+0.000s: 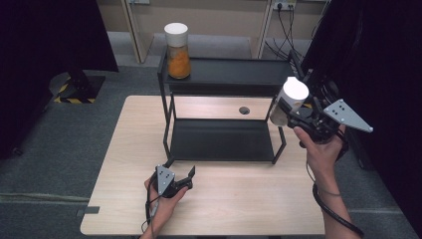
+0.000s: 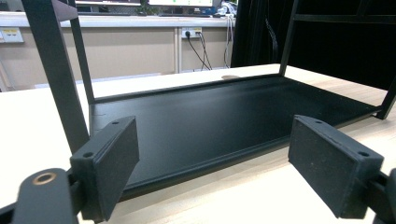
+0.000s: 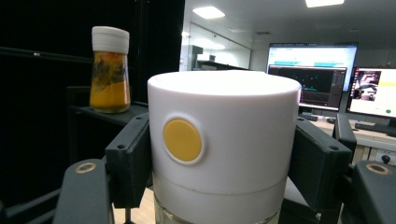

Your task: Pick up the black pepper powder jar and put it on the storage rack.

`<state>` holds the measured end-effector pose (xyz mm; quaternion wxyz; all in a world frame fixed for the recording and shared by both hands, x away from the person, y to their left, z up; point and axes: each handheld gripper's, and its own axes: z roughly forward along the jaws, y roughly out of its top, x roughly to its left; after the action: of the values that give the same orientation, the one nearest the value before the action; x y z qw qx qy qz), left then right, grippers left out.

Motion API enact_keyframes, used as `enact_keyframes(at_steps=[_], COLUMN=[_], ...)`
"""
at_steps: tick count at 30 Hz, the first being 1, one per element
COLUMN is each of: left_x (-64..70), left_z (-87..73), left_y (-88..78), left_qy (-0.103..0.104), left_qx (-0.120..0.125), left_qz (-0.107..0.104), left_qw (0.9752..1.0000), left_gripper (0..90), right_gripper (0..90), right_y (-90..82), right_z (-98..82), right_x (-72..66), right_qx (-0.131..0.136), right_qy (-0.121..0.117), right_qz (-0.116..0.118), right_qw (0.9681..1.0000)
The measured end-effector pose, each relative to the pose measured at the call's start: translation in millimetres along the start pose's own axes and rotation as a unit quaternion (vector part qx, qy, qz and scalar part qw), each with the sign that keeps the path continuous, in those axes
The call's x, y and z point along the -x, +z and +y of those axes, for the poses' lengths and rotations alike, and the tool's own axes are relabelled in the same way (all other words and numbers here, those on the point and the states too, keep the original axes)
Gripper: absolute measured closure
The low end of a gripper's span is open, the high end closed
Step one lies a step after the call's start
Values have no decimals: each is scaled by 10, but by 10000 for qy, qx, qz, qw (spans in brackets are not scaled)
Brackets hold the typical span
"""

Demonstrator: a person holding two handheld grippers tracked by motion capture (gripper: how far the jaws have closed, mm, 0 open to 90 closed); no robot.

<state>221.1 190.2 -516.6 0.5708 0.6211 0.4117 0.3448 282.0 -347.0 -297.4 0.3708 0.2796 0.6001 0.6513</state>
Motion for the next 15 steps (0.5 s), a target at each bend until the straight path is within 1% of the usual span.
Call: enact_keyframes(at_steps=[15], left_x=[2], left_z=[-1], left_y=[0], left_qy=[-1], left_qx=[2], left_qz=[7], left_qw=[10000], left_gripper=[158], right_gripper=[310], right_y=[177], right_z=[146], right_x=[18], right_qx=[79], right_qy=[39], right_qz=[-52], right_qw=[9999])
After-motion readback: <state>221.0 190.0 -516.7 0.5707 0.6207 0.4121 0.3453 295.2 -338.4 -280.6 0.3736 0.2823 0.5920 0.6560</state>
